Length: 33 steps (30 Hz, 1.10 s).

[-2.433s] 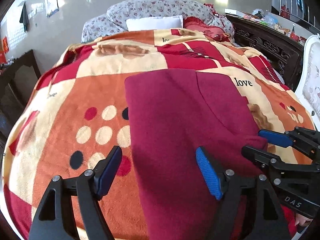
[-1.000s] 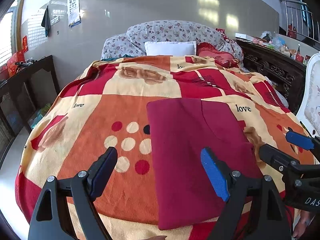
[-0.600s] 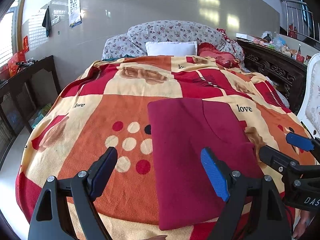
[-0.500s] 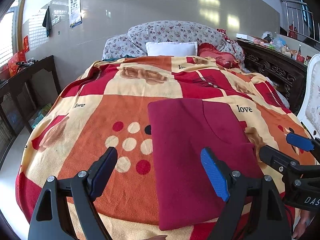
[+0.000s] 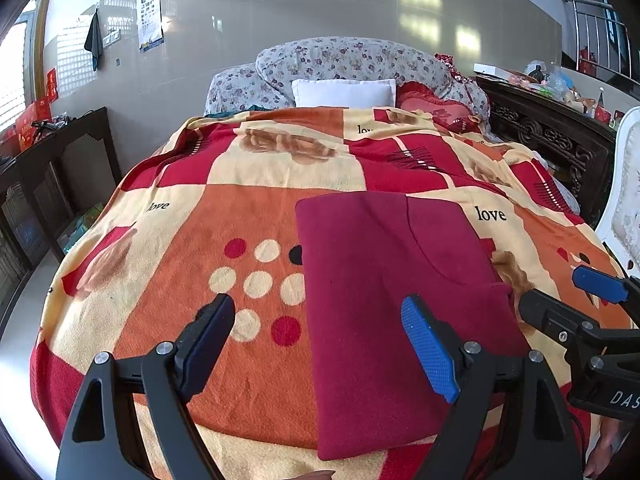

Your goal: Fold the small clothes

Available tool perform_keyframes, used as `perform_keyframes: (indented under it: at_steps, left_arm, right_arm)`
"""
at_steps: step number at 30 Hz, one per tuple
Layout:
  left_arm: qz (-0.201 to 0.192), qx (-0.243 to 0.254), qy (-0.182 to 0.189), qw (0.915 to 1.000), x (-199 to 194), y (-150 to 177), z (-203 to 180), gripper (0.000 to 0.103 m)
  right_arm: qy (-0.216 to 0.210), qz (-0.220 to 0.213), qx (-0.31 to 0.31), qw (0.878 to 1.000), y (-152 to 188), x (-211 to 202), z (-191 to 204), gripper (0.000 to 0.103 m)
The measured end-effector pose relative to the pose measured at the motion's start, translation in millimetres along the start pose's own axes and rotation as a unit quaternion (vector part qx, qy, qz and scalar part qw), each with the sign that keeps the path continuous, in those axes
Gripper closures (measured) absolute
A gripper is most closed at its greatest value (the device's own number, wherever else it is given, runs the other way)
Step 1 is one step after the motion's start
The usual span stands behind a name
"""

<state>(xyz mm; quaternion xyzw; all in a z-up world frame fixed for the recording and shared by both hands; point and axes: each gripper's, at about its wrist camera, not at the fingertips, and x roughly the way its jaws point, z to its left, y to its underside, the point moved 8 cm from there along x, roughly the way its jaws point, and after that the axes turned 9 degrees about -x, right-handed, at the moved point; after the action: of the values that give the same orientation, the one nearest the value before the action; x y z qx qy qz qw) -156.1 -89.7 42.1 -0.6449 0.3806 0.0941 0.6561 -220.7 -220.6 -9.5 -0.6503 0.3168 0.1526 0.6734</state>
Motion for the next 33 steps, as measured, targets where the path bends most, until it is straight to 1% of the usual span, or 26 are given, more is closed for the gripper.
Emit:
perform_keyframes:
  at_steps: [33]
  left_arm:
    - [0.007,-0.003,0.001,1.0,9,2,3,0.018]
  right_arm:
    - [-0.002,0.018,-0.004,1.0,3,11,7,0.008]
